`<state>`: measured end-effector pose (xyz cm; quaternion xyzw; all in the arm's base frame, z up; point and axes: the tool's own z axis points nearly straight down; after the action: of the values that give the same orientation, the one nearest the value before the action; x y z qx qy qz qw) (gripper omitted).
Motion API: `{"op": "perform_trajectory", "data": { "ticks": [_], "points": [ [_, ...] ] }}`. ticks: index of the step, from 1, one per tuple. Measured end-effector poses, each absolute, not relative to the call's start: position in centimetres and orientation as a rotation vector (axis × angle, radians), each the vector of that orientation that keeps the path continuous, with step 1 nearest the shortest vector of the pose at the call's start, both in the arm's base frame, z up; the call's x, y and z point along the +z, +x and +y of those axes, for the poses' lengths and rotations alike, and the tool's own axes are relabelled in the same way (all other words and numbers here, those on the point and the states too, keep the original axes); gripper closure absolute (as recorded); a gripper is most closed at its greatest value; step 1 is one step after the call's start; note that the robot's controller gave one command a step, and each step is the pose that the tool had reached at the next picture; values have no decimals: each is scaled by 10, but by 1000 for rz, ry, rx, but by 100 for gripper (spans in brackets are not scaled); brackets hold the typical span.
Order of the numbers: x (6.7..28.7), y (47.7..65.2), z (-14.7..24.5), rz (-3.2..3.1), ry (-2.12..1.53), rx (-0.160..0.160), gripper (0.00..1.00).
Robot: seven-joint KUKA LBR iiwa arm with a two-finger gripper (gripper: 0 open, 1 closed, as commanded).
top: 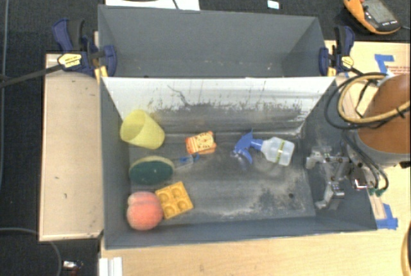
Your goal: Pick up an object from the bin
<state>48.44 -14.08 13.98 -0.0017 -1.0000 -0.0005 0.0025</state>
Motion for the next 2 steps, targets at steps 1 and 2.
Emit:
{"op": "perform_trajectory", "data": {
  "ticks": [1, 2],
  "points": [
    [143, 487, -140, -3145, 2, 1, 0],
    [82, 564, -117, -3144, -198, 1, 0]
  ]
}}
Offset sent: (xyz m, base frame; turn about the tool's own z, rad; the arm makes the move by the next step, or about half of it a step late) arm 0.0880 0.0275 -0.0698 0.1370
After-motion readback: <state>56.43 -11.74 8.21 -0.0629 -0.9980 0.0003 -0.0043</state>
